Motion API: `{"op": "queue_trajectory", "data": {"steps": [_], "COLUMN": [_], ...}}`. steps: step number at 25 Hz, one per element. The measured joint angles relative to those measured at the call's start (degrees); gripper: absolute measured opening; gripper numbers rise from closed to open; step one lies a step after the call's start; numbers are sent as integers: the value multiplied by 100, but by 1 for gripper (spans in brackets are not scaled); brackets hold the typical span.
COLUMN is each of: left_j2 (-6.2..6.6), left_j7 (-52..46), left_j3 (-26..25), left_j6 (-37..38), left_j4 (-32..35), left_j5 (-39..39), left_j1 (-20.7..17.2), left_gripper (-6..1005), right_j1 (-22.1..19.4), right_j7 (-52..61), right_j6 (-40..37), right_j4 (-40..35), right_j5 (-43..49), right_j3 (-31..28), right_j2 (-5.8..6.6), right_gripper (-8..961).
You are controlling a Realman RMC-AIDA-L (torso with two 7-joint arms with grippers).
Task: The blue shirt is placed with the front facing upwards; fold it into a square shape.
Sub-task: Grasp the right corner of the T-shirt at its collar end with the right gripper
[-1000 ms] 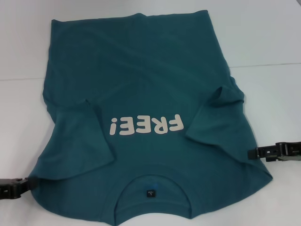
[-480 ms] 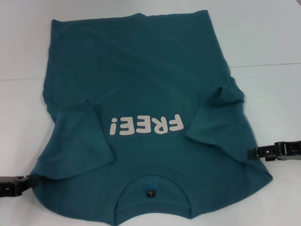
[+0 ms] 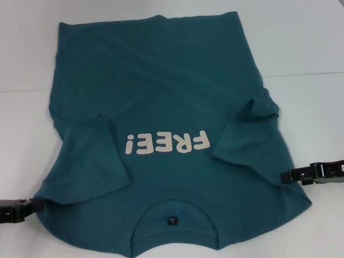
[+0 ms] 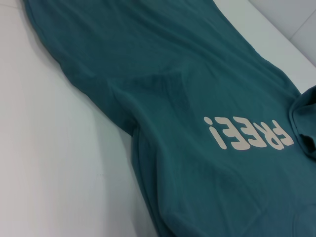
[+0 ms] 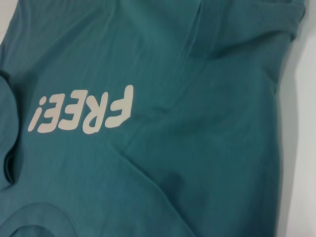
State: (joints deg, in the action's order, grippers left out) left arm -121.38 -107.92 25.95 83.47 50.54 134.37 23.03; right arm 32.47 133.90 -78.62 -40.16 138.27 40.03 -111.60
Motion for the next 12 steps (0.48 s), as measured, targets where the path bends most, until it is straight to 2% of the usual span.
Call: {"op": "queue_trajectory", "data": {"steps": [12], "left_j2": [0], "left_j7": [0], "left_j3": [-2], "left_j6": [-62], "left_j4": [-5], "left_j5": [0], "left_j1": [9], "left_gripper": [-2], "right_j1": [58], "right_j7": [4], "right_j6": [6], "right_j4": [39], "right_j5": [67], "right_j3": [13], "right_j2": [-32], "right_gripper": [821]}}
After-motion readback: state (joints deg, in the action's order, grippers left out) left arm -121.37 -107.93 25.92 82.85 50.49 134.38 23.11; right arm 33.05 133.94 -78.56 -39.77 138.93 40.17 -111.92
